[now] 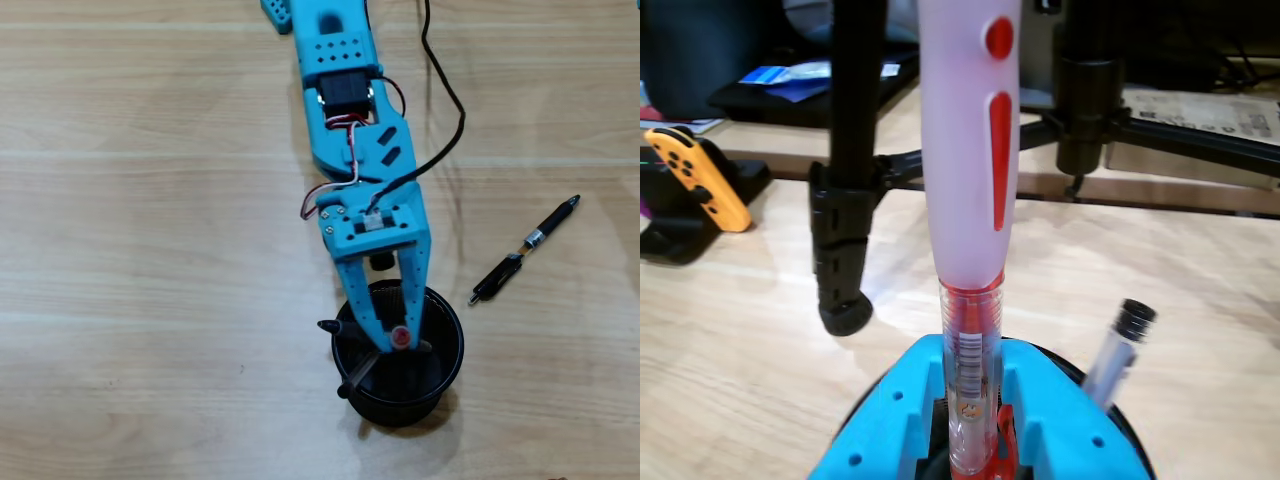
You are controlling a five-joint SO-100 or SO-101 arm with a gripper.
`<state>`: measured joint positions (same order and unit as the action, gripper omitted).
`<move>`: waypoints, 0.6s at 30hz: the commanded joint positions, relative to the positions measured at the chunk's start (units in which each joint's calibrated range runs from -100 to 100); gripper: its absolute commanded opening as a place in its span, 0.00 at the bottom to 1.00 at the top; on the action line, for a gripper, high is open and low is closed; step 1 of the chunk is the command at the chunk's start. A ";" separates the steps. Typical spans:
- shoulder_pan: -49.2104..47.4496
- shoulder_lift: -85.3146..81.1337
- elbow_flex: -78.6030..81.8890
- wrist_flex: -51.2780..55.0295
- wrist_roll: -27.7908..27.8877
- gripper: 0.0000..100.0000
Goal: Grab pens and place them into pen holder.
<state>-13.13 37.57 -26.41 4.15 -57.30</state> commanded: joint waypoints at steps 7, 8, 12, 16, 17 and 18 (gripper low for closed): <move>-1.17 -1.08 -0.49 -0.84 0.53 0.12; -1.35 -1.08 -0.49 -0.84 0.53 0.14; -1.99 -2.08 -0.22 -0.41 0.58 0.14; -2.72 -9.06 -0.58 16.38 0.63 0.14; -2.72 -11.07 -0.68 21.03 0.63 0.12; -2.72 -13.09 -0.68 25.08 0.68 0.08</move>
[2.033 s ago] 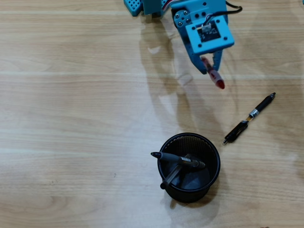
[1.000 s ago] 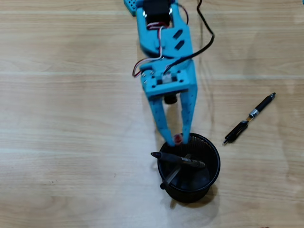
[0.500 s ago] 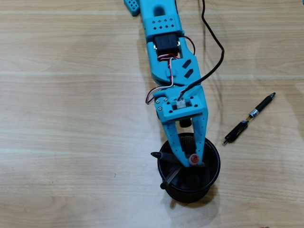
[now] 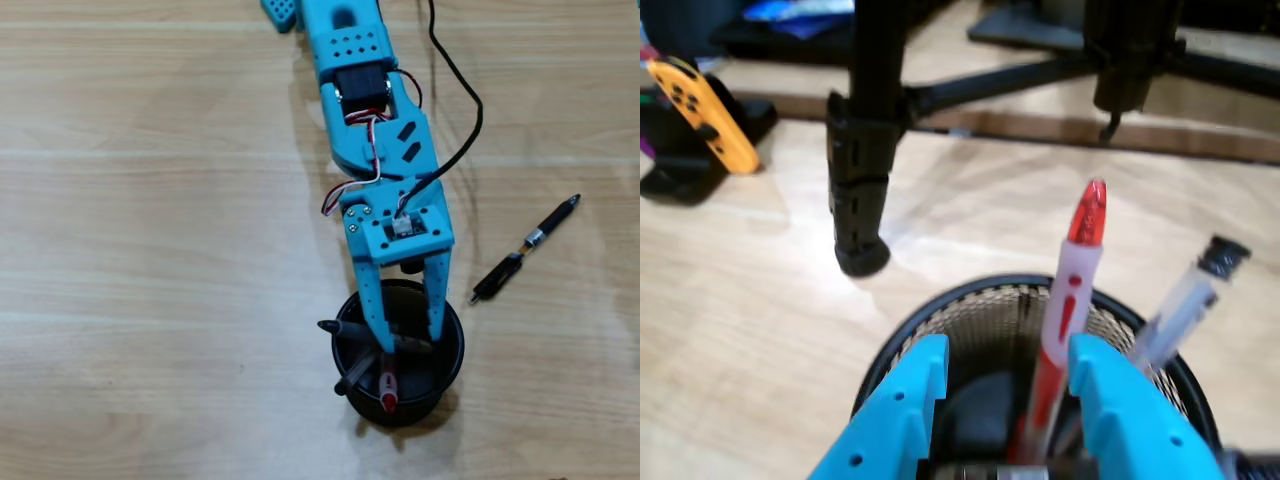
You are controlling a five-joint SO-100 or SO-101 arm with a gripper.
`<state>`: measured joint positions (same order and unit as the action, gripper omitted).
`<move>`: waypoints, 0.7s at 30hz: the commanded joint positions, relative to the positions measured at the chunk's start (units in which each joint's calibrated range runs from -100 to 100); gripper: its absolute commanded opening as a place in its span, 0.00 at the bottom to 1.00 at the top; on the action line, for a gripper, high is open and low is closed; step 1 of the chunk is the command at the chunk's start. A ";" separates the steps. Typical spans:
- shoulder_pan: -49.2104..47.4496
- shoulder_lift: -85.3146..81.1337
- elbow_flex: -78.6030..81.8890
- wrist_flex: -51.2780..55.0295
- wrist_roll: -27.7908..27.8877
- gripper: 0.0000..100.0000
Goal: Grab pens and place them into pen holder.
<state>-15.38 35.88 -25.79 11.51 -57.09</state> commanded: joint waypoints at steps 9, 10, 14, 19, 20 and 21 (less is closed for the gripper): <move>-0.73 -26.60 0.33 38.30 9.87 0.02; -2.19 -30.54 1.14 45.53 11.14 0.02; -5.09 -38.52 5.73 53.45 12.62 0.02; -9.90 -46.67 17.90 53.54 13.43 0.02; -11.08 -48.02 20.06 53.54 13.43 0.02; -12.17 -49.11 22.14 53.54 13.43 0.02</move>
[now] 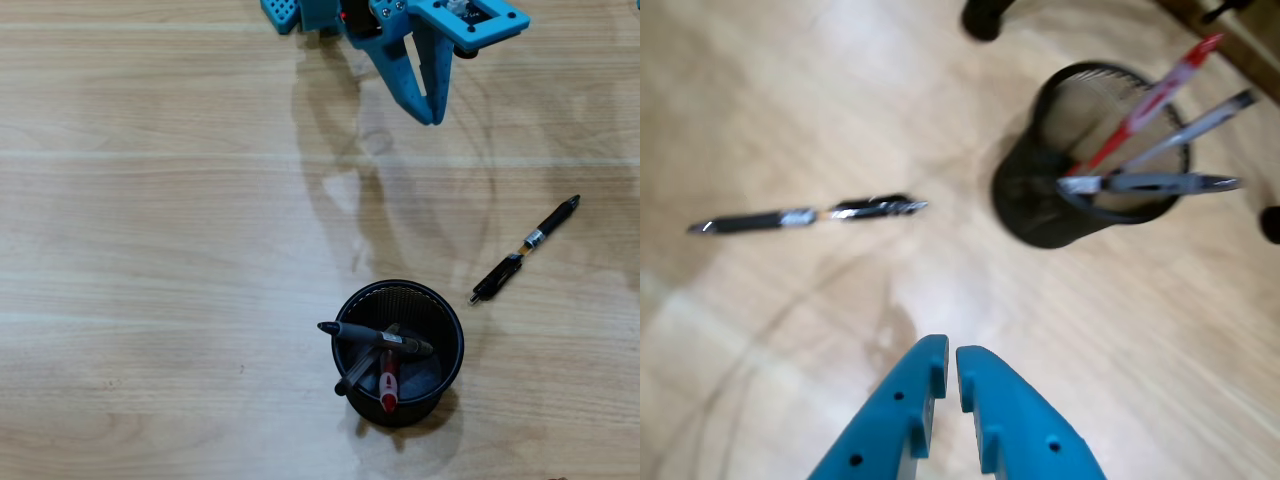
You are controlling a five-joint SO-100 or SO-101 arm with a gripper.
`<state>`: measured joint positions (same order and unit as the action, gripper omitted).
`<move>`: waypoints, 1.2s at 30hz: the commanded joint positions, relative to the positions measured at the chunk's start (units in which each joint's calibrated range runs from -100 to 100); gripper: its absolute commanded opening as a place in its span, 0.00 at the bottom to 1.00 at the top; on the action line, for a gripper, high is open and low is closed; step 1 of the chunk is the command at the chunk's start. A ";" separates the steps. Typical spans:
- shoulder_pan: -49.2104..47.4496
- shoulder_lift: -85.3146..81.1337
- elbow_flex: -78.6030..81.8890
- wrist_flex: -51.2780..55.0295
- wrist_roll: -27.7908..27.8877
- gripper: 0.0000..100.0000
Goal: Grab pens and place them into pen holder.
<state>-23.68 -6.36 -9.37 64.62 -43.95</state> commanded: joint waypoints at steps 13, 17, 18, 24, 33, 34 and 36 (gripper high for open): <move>-18.94 -2.67 5.99 0.25 -0.17 0.02; -22.12 6.57 -2.76 0.25 -0.22 0.02; -23.39 11.61 -7.98 0.25 -0.22 0.02; -25.66 24.80 -24.75 0.25 -1.19 0.02; -23.57 32.95 -31.33 1.03 -13.58 0.02; -23.03 33.20 -31.15 1.11 -15.46 0.02; -22.03 33.62 -30.97 1.11 -19.32 0.02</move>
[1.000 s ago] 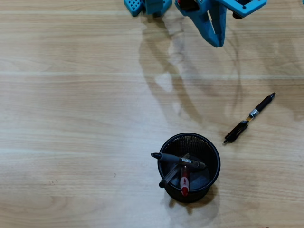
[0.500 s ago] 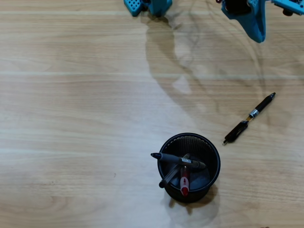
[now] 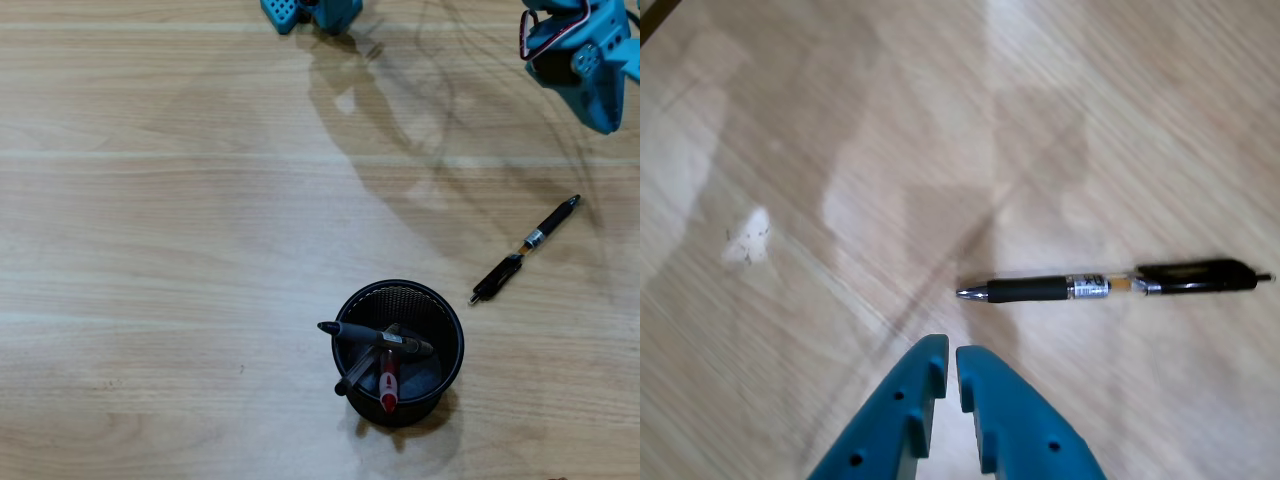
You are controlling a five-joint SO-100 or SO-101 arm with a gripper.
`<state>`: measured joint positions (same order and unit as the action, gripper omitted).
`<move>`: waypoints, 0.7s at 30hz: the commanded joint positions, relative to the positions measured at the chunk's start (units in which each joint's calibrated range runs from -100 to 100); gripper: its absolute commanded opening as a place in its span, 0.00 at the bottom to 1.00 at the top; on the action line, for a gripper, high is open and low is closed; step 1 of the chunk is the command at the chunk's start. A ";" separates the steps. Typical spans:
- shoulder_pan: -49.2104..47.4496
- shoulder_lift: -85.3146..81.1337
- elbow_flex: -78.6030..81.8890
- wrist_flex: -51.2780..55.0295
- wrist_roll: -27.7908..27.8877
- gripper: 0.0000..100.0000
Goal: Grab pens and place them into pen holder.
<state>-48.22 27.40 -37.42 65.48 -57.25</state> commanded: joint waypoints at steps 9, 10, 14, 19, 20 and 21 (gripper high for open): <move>7.05 -0.14 4.20 1.37 -14.86 0.02; 7.68 -0.14 3.84 3.00 -14.91 0.02; 9.50 -0.14 1.14 10.15 -14.91 0.02; 11.13 0.03 -0.12 11.53 -15.17 0.02; 11.13 0.03 -0.12 11.53 -15.68 0.02; 11.04 0.03 -0.12 11.44 -16.34 0.02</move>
<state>-38.02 27.99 -34.49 76.64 -72.10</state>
